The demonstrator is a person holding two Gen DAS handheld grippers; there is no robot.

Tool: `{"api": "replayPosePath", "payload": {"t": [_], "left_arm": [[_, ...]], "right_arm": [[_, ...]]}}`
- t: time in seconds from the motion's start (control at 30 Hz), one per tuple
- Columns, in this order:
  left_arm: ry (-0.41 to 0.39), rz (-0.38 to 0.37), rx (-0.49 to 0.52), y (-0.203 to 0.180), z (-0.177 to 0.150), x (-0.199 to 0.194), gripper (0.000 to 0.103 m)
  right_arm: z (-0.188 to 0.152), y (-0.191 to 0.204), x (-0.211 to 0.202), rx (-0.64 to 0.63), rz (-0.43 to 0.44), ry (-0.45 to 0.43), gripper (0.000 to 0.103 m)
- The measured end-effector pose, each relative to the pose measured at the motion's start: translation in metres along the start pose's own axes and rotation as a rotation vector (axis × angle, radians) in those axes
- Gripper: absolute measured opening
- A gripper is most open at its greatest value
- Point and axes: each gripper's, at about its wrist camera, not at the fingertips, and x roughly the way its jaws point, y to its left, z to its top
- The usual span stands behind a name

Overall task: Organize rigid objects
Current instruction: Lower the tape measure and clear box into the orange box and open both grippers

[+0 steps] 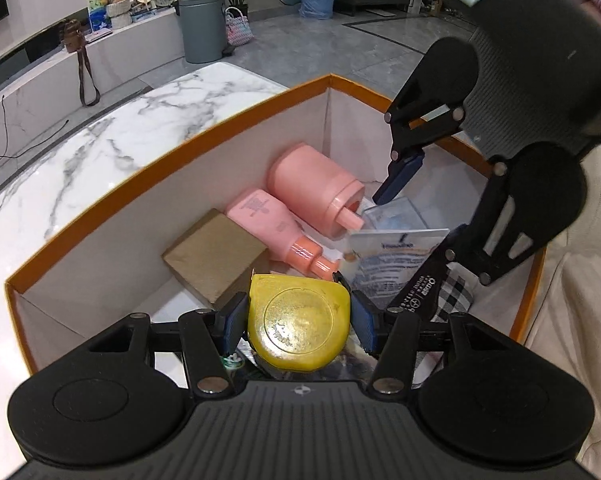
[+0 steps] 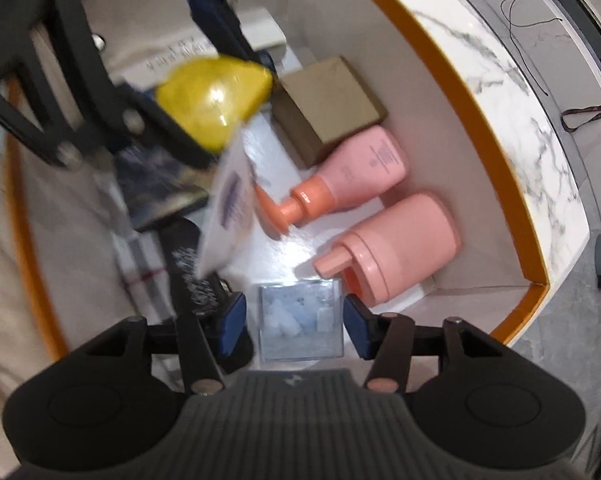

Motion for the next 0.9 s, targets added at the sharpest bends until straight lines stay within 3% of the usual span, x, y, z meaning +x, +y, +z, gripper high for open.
{"api": "replayPosePath", "payload": {"t": [0.2, 0.4, 0.5, 0.57, 0.63, 0.9], "left_arm": [[0.006, -0.014, 0.009, -0.011, 0.002, 0.008, 0.063], [0.025, -0.007, 0.021, -0.014, 0.005, 0.013, 0.062], [0.035, 0.006, 0.035, -0.012, 0.001, 0.01, 0.063], [0.045, 0.018, 0.04, -0.009, -0.002, 0.009, 0.063], [0.05, 0.027, 0.044, -0.008, -0.005, 0.009, 0.063], [0.038, -0.001, 0.073, -0.016, -0.002, 0.012, 0.063]], "right_arm": [[0.0, 0.014, -0.008, -0.016, 0.001, -0.008, 0.049], [0.005, 0.01, -0.017, 0.069, 0.075, -0.07, 0.046], [0.01, 0.004, -0.019, 0.117, 0.105, -0.099, 0.032], [0.012, 0.001, -0.019, 0.152, 0.115, -0.119, 0.029], [0.014, -0.001, -0.019, 0.18, 0.126, -0.131, 0.017], [0.008, 0.001, -0.024, 0.144, 0.045, -0.097, 0.013]]}}
